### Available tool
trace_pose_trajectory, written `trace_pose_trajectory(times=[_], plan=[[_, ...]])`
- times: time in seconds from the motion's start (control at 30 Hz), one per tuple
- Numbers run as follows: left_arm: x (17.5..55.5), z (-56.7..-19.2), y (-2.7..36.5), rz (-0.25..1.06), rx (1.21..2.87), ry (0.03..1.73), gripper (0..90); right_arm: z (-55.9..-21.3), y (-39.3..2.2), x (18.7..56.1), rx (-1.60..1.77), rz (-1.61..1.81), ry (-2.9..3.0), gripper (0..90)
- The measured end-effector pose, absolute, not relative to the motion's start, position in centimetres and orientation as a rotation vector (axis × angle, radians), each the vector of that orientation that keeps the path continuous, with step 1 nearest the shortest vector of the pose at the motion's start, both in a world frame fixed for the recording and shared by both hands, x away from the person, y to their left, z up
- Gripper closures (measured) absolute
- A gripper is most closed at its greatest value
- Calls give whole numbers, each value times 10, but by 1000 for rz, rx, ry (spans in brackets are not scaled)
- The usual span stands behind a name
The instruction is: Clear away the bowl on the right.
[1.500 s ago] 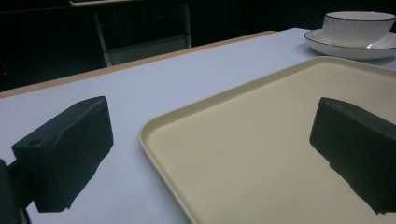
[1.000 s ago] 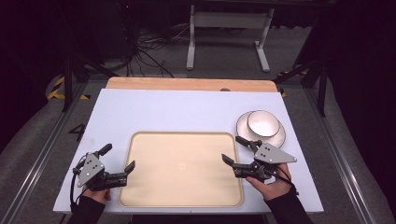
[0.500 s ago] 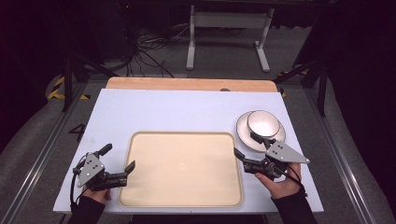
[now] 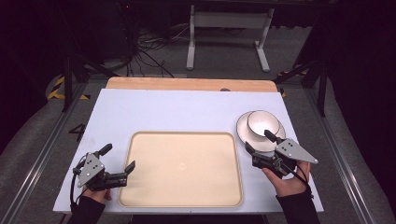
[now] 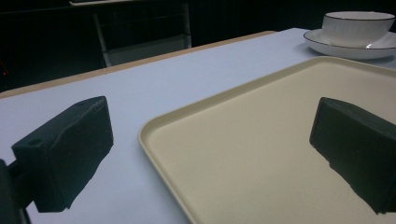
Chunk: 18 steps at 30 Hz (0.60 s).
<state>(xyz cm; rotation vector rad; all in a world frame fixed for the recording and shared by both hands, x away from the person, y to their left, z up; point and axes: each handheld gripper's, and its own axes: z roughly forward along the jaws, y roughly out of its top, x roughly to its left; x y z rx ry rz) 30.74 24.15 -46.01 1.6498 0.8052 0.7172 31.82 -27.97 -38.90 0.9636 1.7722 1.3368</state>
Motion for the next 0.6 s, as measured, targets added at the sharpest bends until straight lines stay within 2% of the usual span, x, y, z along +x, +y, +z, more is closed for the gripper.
trace_pose_trajectory(times=[0.6], plan=[[307, -460, 241, 719, 1649, 807, 1, -390, -290, 318, 1071, 1278, 1671, 224]])
